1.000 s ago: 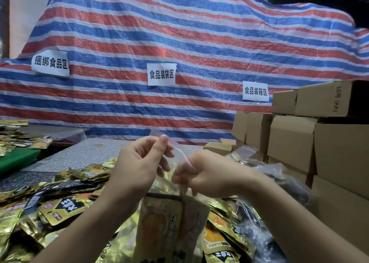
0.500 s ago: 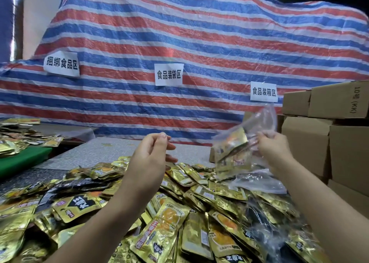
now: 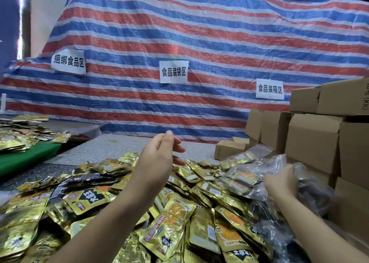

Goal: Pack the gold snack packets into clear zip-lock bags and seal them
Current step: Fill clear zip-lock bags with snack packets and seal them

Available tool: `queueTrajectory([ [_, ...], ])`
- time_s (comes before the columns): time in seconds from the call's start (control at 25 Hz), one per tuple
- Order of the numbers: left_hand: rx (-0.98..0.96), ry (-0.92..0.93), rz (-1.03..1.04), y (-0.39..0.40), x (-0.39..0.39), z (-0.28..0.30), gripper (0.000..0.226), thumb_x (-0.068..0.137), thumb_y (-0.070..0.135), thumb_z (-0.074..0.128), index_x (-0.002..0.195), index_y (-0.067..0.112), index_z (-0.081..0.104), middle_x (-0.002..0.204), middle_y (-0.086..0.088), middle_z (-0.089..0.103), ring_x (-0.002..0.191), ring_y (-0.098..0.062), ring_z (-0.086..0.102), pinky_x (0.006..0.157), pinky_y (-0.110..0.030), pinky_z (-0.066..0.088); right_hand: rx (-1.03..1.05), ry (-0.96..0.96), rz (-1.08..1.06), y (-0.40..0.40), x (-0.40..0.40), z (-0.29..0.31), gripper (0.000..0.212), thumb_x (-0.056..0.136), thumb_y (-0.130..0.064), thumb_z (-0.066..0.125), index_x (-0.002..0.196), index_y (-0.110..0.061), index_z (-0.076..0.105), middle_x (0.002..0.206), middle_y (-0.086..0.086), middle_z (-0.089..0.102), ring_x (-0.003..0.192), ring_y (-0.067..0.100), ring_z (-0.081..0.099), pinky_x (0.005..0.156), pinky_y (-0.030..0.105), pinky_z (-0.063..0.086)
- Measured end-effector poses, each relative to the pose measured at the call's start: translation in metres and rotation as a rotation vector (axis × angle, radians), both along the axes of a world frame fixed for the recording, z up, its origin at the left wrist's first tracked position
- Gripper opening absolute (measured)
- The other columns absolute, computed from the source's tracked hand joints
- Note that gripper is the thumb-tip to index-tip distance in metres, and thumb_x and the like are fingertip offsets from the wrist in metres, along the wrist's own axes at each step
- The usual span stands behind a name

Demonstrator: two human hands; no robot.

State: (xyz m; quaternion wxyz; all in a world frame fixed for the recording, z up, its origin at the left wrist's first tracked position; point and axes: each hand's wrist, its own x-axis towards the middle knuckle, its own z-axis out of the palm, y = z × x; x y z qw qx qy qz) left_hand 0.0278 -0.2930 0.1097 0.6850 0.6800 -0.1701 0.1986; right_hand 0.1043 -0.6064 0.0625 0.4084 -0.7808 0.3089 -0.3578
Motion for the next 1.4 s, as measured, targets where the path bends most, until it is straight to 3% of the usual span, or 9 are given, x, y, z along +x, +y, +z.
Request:
queueTrajectory([
  [0.16,0.033,0.003,0.014,0.001,0.003,-0.002,0.030,0.104,0.035,0.038,0.095,0.019,0.063,0.093,-0.003,0.069,0.068,-0.009,0.068,0.070,-0.034,0.053,-0.390,-0.129,-0.060,0.020,-0.014,0.014,0.052,0.088,-0.007,0.062,0.137,-0.005,0.046,0.141,0.017,0.044,0.125,0.036,0.044,0.100,0.051,0.040],
  [0.32,0.056,-0.001,0.047,0.000,0.010,-0.012,0.030,0.103,0.027,0.043,0.088,0.014,0.065,0.081,-0.003,0.071,0.067,-0.012,0.066,0.059,-0.023,0.050,-0.523,-0.302,0.194,0.065,-0.024,0.023,0.012,0.093,-0.008,0.056,0.103,-0.011,0.061,0.105,0.007,0.062,0.092,0.020,0.057,0.078,0.027,0.046],
  [0.48,0.045,0.020,0.069,0.004,0.013,-0.014,0.031,0.102,0.026,0.044,0.085,0.011,0.065,0.073,-0.001,0.070,0.064,-0.013,0.066,0.063,-0.031,0.051,-0.392,-0.260,0.588,0.117,-0.035,0.008,0.019,0.096,-0.012,0.056,0.080,-0.022,0.058,0.074,-0.004,0.061,0.062,0.003,0.059,0.050,0.009,0.044],
  [0.68,0.129,0.018,0.062,-0.005,0.014,-0.019,0.032,0.102,0.026,0.044,0.082,0.013,0.065,0.067,0.004,0.068,0.058,-0.004,0.062,0.051,-0.016,0.047,-0.432,-0.127,0.641,0.149,-0.041,-0.032,0.020,0.095,-0.027,0.053,0.077,-0.021,0.060,0.071,-0.007,0.060,0.067,0.010,0.057,0.052,0.022,0.042],
  [0.8,0.213,-0.006,0.064,-0.010,0.010,-0.024,0.030,0.102,0.026,0.045,0.083,0.013,0.065,0.074,0.001,0.068,0.063,-0.008,0.064,0.056,-0.023,0.051,-0.548,-0.029,0.625,0.158,-0.047,-0.048,0.018,0.095,-0.029,0.052,0.083,-0.019,0.061,0.081,-0.006,0.060,0.077,0.013,0.056,0.064,0.029,0.045],
  [0.92,0.346,-0.060,0.123,-0.006,0.004,-0.034,0.031,0.101,0.028,0.046,0.081,0.013,0.065,0.073,-0.006,0.067,0.063,-0.019,0.061,0.056,-0.035,0.050,-0.598,-0.043,0.607,0.166,-0.047,-0.041,0.018,0.096,-0.029,0.052,0.087,-0.016,0.061,0.087,-0.002,0.057,0.080,0.017,0.054,0.069,0.035,0.045],
  [1.12,0.607,-0.130,0.511,0.063,0.025,-0.031,0.029,0.100,0.032,0.044,0.081,0.018,0.060,0.074,0.002,0.062,0.067,-0.015,0.056,0.054,-0.029,0.038,-0.595,-0.130,0.709,0.203,-0.047,0.000,0.019,0.097,-0.029,0.052,0.087,-0.014,0.060,0.085,0.000,0.058,0.078,0.017,0.053,0.059,0.028,0.034],
  [1.24,0.865,0.001,0.785,0.137,0.052,-0.031,0.028,0.099,0.028,0.042,0.094,0.009,0.063,0.096,-0.012,0.063,0.086,-0.030,0.057,0.071,-0.037,0.045,-0.588,-0.157,0.790,0.227,-0.055,0.009,0.016,0.098,-0.029,0.051,0.092,-0.016,0.059,0.089,0.000,0.058,0.082,0.015,0.052,0.058,0.018,0.032],
  [1.4,1.235,0.384,0.983,0.231,0.072,-0.055,0.029,0.096,0.024,0.046,0.111,0.002,0.059,0.113,-0.020,0.059,0.103,-0.038,0.057,0.080,-0.040,0.047,-0.583,-0.191,0.812,0.249,-0.061,0.017,0.021,0.099,-0.028,0.051,0.097,-0.012,0.063,0.095,0.002,0.061,0.087,0.018,0.056,0.070,0.031,0.044],
])
